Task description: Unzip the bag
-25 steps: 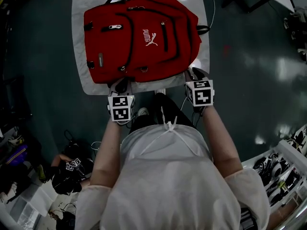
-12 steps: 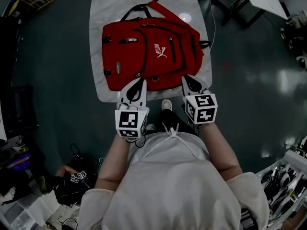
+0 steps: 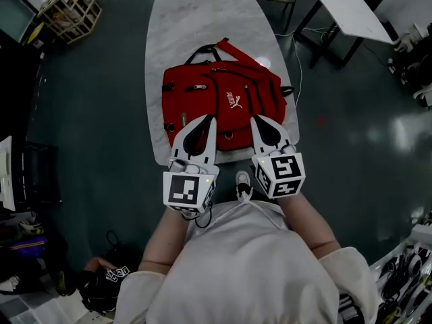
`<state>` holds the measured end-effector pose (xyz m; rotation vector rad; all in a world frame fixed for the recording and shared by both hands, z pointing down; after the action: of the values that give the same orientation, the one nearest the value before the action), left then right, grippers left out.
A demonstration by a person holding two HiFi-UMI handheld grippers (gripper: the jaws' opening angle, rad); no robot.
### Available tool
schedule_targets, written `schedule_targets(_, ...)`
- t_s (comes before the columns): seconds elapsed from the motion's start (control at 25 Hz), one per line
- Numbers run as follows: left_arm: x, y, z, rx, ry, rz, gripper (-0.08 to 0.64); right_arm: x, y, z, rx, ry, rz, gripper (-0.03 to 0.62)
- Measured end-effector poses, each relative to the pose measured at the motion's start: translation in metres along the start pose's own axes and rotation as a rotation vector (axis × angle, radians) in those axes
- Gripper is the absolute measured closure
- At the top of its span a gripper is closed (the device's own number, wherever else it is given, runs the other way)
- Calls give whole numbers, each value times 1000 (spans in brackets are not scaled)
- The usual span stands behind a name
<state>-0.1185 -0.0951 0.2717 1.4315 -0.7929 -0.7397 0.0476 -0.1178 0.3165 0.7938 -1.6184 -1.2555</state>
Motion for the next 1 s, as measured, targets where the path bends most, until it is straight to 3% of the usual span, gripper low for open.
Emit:
schedule_targets(0.24,-11,-23,1,15,-3,-37,538,-6,-21,18,-12,-20,-54,566)
schedule_targets(0.6,-17,-13,11,-38,-50,-4,540,-7,-23,29,-44,-53,-59,566)
schedule_targets(1.0,-16,-8,15,-49,-54,27,540,-4,-30,32,-34,-64,-79,566)
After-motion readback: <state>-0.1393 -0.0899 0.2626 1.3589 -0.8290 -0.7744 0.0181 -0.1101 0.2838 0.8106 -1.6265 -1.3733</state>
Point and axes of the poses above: the fingertips, and each gripper's own axes: x forward along the fingers, z to its left, y out of its underside, the point moved 7 cm from there along -x, backward along the fingers, and after that the axes turned 7 degrees about y, right-handed, at the moved point
